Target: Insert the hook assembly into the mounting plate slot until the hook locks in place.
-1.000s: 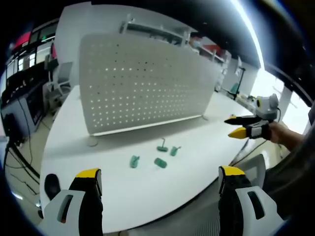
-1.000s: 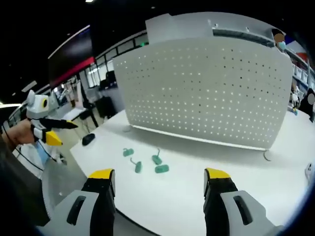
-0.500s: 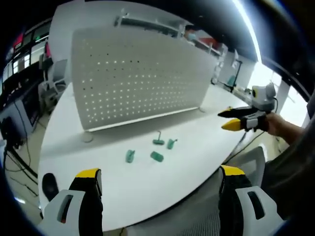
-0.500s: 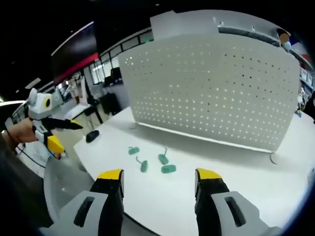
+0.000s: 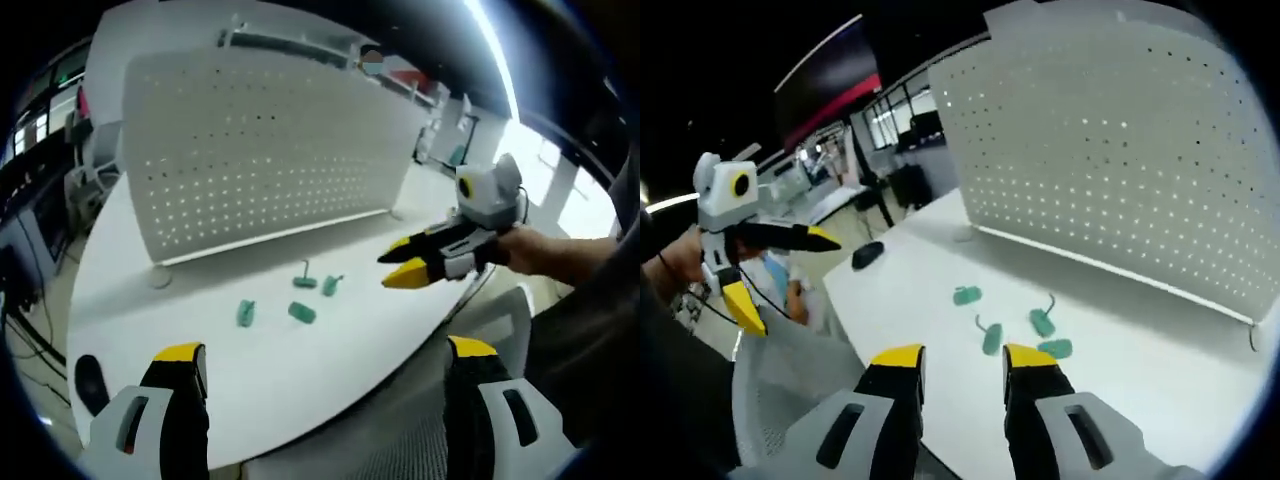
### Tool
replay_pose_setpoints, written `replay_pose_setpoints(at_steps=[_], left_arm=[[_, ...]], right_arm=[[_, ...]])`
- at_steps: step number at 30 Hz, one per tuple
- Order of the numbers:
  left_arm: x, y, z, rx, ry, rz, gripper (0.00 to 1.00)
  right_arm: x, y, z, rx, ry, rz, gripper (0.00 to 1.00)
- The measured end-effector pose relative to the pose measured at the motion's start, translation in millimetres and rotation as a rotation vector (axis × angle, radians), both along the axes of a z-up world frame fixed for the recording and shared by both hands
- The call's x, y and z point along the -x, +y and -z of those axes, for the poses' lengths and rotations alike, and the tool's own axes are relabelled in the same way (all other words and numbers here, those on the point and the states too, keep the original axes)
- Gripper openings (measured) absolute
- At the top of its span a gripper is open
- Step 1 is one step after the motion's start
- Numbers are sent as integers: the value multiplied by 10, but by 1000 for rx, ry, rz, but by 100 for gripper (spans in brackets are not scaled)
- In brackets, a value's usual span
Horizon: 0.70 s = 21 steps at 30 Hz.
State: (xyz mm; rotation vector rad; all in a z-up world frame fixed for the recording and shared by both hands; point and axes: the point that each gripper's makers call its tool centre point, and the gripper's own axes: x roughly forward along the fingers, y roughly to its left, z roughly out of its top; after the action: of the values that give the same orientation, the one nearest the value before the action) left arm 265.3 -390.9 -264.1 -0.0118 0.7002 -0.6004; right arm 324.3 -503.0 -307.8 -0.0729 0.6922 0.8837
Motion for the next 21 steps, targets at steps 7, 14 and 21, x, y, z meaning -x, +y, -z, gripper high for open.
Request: replay_pose_setpoints(at_steps=[7, 14, 21], left_arm=[[-43, 86, 3, -1, 1, -18, 100], [16, 38, 53, 16, 24, -7, 100], [41, 92, 120, 20, 45, -18, 100]], right_arm=[[-166, 268, 289, 53, 5, -53, 24], [-313, 483, 613, 74, 87, -57, 24], [-504, 623, 808, 130, 69, -71, 21]])
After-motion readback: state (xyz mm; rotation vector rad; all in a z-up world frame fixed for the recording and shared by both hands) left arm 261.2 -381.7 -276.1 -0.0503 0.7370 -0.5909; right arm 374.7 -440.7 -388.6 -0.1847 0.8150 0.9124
